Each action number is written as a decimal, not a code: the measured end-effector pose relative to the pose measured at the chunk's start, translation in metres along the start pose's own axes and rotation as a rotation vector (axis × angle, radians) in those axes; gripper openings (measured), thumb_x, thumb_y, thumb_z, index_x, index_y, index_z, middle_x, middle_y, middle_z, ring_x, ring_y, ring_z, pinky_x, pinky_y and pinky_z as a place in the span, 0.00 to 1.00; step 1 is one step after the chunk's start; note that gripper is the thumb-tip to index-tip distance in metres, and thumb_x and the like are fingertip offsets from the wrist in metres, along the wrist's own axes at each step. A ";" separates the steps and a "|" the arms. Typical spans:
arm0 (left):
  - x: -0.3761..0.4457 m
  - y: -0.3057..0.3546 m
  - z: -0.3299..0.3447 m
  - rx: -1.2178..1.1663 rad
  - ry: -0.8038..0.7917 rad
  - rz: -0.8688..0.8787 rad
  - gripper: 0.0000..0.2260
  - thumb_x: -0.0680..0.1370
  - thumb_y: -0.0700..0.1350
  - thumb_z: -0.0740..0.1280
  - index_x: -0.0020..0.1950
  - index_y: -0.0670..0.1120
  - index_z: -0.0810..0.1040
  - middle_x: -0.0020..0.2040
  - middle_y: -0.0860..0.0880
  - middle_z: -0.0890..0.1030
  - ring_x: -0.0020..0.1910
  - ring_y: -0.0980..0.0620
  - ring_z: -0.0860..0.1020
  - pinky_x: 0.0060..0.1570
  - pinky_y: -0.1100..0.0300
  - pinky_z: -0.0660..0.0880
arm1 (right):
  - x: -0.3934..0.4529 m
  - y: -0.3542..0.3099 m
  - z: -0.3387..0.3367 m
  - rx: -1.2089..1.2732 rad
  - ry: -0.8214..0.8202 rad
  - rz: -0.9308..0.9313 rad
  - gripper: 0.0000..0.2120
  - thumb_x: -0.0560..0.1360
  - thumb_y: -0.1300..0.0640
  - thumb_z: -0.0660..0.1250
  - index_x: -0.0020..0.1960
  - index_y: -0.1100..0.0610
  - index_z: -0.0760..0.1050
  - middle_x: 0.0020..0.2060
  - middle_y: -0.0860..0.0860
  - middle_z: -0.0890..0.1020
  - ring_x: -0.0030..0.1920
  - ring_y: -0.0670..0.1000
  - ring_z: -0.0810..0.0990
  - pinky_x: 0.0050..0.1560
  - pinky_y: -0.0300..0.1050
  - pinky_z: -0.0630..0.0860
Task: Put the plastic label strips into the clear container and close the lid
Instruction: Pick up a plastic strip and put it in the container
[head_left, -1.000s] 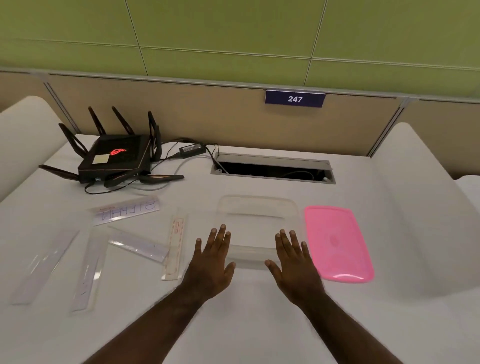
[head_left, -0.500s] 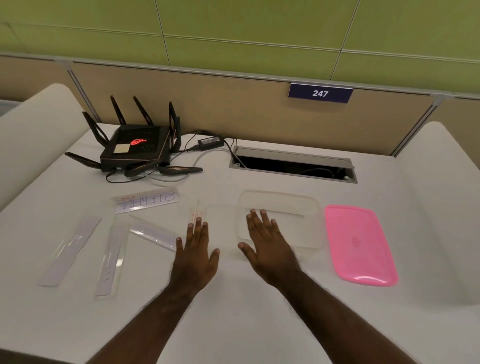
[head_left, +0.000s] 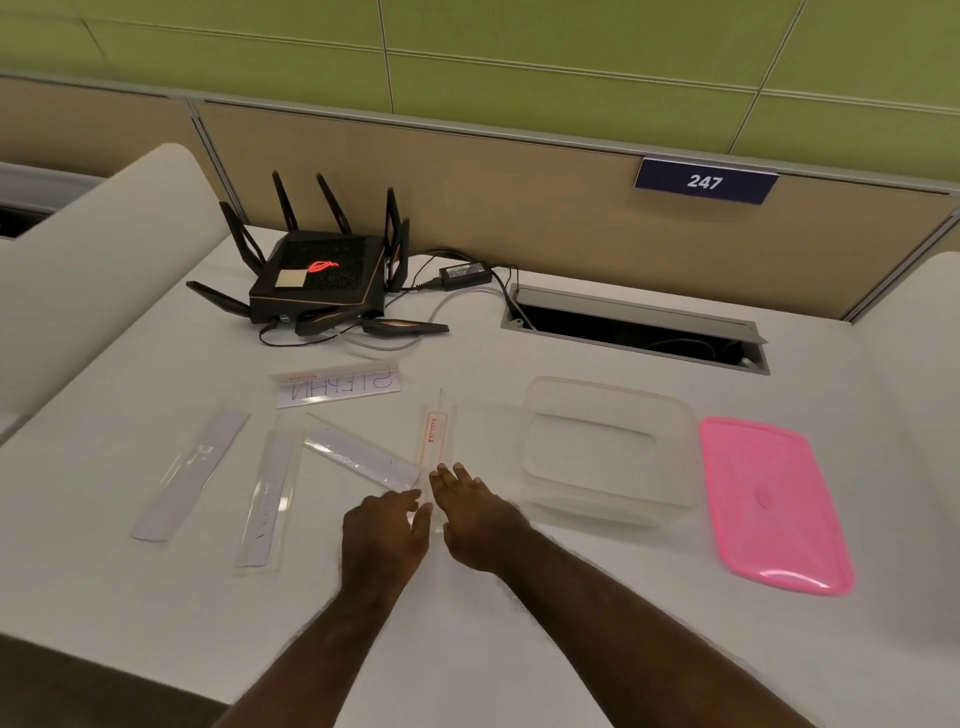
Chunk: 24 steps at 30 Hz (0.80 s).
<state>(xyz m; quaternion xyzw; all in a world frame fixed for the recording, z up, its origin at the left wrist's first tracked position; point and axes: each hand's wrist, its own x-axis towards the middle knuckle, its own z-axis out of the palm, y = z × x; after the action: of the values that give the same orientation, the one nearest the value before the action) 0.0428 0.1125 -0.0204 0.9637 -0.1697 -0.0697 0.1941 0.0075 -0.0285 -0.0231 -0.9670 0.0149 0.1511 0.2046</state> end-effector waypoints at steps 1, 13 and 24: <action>0.002 0.003 0.000 -0.010 -0.021 -0.029 0.20 0.77 0.58 0.63 0.62 0.48 0.80 0.60 0.49 0.83 0.58 0.48 0.80 0.62 0.51 0.72 | 0.001 0.001 0.000 0.003 -0.011 0.003 0.32 0.79 0.59 0.58 0.78 0.57 0.47 0.79 0.54 0.50 0.78 0.57 0.46 0.75 0.53 0.49; 0.019 0.021 -0.008 -0.279 -0.147 -0.281 0.15 0.80 0.53 0.62 0.57 0.45 0.81 0.55 0.45 0.84 0.50 0.45 0.81 0.55 0.51 0.78 | 0.002 0.002 -0.014 -0.007 -0.027 -0.007 0.37 0.76 0.66 0.63 0.78 0.54 0.48 0.79 0.52 0.51 0.78 0.57 0.47 0.74 0.62 0.59; 0.013 0.012 -0.089 -0.748 -0.197 -0.339 0.11 0.78 0.38 0.62 0.52 0.46 0.83 0.43 0.46 0.85 0.33 0.51 0.76 0.31 0.61 0.69 | 0.010 0.015 -0.069 -0.158 0.176 -0.179 0.38 0.74 0.70 0.65 0.78 0.55 0.51 0.79 0.54 0.52 0.78 0.58 0.47 0.74 0.56 0.56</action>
<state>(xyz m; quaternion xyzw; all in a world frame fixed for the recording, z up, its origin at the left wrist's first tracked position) 0.0687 0.1285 0.0647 0.8298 0.0104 -0.2490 0.4994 0.0357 -0.0691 0.0277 -0.9871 -0.0656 0.0478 0.1383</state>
